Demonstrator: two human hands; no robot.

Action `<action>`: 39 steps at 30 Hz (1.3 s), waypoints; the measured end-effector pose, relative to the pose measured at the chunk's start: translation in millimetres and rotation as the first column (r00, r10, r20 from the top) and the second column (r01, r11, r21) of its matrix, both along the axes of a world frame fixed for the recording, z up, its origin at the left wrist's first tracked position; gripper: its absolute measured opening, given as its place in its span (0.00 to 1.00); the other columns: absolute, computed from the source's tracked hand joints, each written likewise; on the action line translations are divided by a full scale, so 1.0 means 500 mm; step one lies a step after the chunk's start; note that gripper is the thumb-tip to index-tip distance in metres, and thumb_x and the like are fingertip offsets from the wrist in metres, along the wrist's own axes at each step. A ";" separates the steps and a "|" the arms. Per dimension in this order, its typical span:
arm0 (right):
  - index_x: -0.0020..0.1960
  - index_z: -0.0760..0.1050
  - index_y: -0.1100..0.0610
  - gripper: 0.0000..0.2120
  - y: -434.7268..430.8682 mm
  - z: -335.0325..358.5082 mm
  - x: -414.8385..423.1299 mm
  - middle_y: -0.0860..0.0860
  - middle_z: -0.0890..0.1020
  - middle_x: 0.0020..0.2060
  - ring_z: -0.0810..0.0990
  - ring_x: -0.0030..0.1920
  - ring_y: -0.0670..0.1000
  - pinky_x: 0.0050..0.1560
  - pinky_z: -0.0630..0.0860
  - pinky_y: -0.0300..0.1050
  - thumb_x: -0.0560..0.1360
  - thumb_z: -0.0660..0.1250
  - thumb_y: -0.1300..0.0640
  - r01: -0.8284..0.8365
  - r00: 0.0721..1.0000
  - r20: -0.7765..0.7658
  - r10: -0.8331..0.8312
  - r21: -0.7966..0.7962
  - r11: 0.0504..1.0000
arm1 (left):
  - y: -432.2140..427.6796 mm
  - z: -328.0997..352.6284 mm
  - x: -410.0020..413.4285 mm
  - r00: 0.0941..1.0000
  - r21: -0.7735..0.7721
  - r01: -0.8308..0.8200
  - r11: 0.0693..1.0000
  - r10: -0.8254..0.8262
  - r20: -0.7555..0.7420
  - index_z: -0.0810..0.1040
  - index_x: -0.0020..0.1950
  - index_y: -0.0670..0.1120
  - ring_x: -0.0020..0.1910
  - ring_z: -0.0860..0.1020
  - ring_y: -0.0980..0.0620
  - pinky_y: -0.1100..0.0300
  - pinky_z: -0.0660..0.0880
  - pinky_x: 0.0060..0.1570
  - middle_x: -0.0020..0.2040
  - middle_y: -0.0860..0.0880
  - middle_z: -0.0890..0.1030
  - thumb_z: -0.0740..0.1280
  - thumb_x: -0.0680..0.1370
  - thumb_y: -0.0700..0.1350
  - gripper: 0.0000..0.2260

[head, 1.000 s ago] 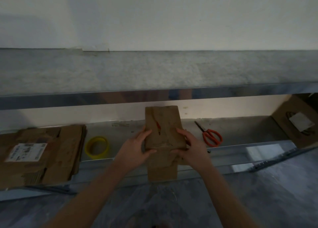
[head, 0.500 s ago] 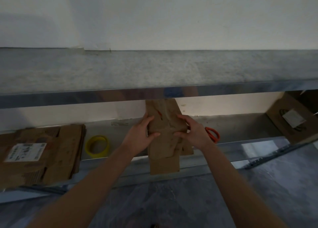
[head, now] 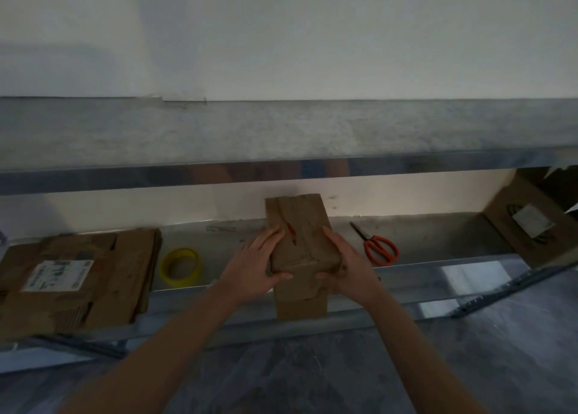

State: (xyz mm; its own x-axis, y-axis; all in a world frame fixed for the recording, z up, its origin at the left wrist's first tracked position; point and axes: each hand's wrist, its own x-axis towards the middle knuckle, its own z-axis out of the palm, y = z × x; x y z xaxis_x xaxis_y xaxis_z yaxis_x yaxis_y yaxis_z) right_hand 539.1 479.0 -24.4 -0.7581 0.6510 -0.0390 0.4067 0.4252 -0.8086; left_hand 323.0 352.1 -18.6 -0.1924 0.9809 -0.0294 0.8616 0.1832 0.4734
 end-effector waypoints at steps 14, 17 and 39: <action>0.79 0.51 0.41 0.41 -0.060 0.044 -0.012 0.48 0.52 0.79 0.46 0.79 0.53 0.77 0.53 0.59 0.71 0.57 0.27 0.017 0.979 0.183 -0.085 0.347 0.938 | -0.064 0.015 -0.005 0.989 -0.017 0.056 0.998 -0.058 -0.136 0.40 0.78 0.56 0.75 0.36 0.56 0.51 0.41 0.75 0.76 0.60 0.37 0.57 0.70 0.74 0.45; 0.79 0.56 0.44 0.38 -0.083 0.073 -0.047 0.50 0.57 0.79 0.49 0.79 0.54 0.78 0.51 0.61 0.74 0.49 0.27 -0.058 0.979 0.196 -0.058 0.540 0.839 | -0.095 0.033 -0.046 0.977 -0.029 0.061 0.998 -0.066 -0.202 0.41 0.78 0.56 0.77 0.37 0.53 0.50 0.41 0.76 0.78 0.57 0.40 0.51 0.70 0.76 0.44; 0.75 0.66 0.51 0.24 -0.347 -0.175 -0.369 0.52 0.69 0.73 0.65 0.75 0.52 0.71 0.66 0.47 0.80 0.62 0.53 0.126 0.945 0.191 -0.267 0.539 0.833 | -0.290 -0.183 -0.418 0.896 -0.346 0.187 0.919 -0.304 -0.323 0.43 0.79 0.50 0.78 0.40 0.49 0.52 0.39 0.74 0.79 0.51 0.42 0.50 0.80 0.63 0.33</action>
